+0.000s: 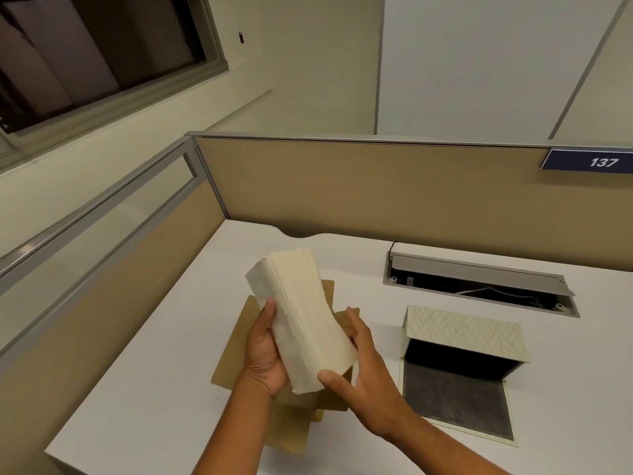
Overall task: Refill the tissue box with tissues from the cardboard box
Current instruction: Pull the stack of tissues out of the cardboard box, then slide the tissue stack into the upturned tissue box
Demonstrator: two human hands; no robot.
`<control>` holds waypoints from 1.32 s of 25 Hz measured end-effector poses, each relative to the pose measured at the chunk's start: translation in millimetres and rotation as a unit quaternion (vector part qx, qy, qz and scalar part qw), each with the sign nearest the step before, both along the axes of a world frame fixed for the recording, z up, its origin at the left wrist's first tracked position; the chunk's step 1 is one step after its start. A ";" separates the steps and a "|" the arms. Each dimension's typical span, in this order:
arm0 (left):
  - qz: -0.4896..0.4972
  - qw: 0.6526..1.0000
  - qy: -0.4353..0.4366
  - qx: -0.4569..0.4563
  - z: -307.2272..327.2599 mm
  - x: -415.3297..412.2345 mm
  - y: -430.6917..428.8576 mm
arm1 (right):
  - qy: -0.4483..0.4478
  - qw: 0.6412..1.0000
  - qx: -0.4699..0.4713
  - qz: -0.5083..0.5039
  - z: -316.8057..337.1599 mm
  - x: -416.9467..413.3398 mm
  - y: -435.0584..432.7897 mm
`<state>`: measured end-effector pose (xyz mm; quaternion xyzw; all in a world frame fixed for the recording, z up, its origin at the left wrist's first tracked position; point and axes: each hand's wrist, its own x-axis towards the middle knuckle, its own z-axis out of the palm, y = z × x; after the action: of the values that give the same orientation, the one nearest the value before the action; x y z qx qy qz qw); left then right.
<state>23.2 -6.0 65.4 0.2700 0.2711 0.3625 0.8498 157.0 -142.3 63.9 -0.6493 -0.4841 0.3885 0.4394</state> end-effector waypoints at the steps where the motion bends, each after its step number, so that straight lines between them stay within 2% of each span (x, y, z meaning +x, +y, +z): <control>1: 0.004 0.999 -0.032 -0.007 6.6 10.1 -6.6 | 0.012 1.000 0.015 -0.020 3.9 -1.2 -5.2; 6: -0.012 0.994 -0.103 -0.034 26.5 52.5 -37.9 | 0.065 0.979 0.086 -0.173 19.8 4.2 -26.2; 10: 0.010 0.992 -0.128 -0.013 37.5 77.5 -62.2 | 0.096 0.960 0.118 -0.234 22.0 10.9 -38.9; 15: 0.043 0.995 -0.093 0.010 45.2 94.7 -77.2 | 0.175 0.930 0.152 -0.287 23.5 34.5 -56.7; 19: 0.054 0.998 0.006 0.036 47.7 97.9 -67.5 | 0.242 0.896 0.137 -0.346 18.6 68.0 -75.9; 23: -0.005 0.989 0.136 0.065 31.8 106.3 -74.9 | 0.268 0.882 0.080 -0.379 2.8 104.9 -97.6; 27: -0.110 0.947 0.282 0.111 9.5 110.4 -100.6 | 0.291 0.878 -0.021 -0.379 -19.1 138.1 -128.0; 33: -0.183 0.902 0.387 0.053 -30.4 114.7 -137.8 | 0.318 0.843 -0.114 -0.418 -62.0 155.3 -167.4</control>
<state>137.9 -143.8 35.0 0.4785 0.5049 0.0818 0.7137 312.3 -309.7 1.8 -0.6766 0.0472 0.4053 0.6130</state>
